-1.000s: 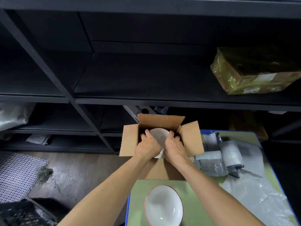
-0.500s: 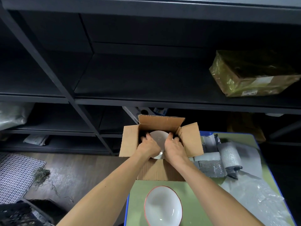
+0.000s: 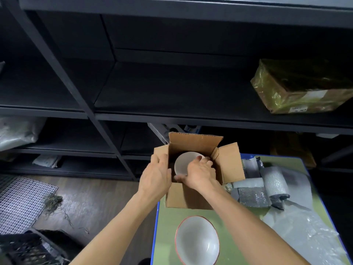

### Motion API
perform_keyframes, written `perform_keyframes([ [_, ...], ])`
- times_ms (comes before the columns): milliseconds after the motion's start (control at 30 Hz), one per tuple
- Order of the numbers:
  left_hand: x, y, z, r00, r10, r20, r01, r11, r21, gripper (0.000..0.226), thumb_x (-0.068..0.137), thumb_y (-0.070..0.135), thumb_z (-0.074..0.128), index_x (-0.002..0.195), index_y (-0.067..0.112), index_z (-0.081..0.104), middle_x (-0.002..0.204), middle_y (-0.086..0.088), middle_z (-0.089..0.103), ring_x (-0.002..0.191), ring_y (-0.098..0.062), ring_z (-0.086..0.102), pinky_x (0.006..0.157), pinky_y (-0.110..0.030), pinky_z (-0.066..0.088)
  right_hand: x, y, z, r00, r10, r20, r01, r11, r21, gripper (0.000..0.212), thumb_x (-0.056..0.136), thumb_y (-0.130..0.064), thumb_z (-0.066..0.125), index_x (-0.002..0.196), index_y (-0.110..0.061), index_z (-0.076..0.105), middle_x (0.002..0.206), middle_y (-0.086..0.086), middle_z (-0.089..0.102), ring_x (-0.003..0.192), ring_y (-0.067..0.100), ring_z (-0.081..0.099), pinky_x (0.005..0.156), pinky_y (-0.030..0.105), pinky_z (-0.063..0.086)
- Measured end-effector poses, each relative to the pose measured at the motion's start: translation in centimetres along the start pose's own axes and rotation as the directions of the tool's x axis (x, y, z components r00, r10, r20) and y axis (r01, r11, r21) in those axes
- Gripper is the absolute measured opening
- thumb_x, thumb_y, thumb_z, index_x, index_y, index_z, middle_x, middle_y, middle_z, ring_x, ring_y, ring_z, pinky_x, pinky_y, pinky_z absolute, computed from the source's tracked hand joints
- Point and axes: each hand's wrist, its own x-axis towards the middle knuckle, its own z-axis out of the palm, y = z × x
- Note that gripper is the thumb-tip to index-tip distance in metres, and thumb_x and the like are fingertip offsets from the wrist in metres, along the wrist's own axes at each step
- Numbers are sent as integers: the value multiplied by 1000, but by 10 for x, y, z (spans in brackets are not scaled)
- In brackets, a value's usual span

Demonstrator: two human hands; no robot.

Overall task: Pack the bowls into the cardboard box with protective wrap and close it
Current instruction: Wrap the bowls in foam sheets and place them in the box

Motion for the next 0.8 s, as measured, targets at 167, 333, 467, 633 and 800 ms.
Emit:
perform_keyframes([
  [167, -4, -8, 16, 999, 5, 31, -4, 1000, -21, 61, 104, 27, 42, 156, 25, 10, 102, -1, 43, 64, -15, 52, 62, -29, 54, 7, -10, 0, 999, 35, 39, -33, 999, -42, 108, 68, -77, 69, 148, -14, 31, 149, 29, 27, 133, 44, 33, 105, 49, 40],
  [333, 0, -14, 14, 993, -59, 101, 79, 974, -212, 46, 104, 29, 46, 147, 26, 30, 103, -3, 49, 74, -18, 61, 73, -38, 58, 10, -3, -1, 999, 35, 31, -35, 999, 3, 102, 62, -75, 75, 139, -17, 43, 143, 17, 27, 130, 35, 30, 98, 42, 44],
  [467, -1, -12, 12, 995, -22, 100, 46, 969, -243, 51, 104, 26, 46, 151, 24, 26, 104, -4, 50, 73, -15, 57, 68, -29, 52, 9, -4, 6, 999, 27, -33, -27, 1000, 7, 103, 65, -72, 75, 143, -17, 38, 143, 17, 24, 130, 33, 28, 96, 41, 46],
  [633, 1, -10, 9, 990, -42, 132, 74, 966, -248, 53, 105, 28, 45, 153, 26, 24, 109, -3, 51, 77, -14, 60, 70, -28, 55, 13, -6, 5, 999, 25, 24, -26, 999, 38, 104, 66, -71, 75, 145, -18, 34, 148, 20, 20, 134, 38, 26, 101, 48, 44],
  [800, 0, -11, 10, 992, -20, 128, 52, 967, -250, 54, 105, 27, 44, 154, 25, 21, 109, -5, 51, 78, -17, 60, 71, -30, 55, 16, -16, 8, 998, 49, 36, -50, 998, 26, 104, 63, -77, 71, 143, -21, 38, 152, 20, 18, 137, 43, 24, 106, 57, 38],
])
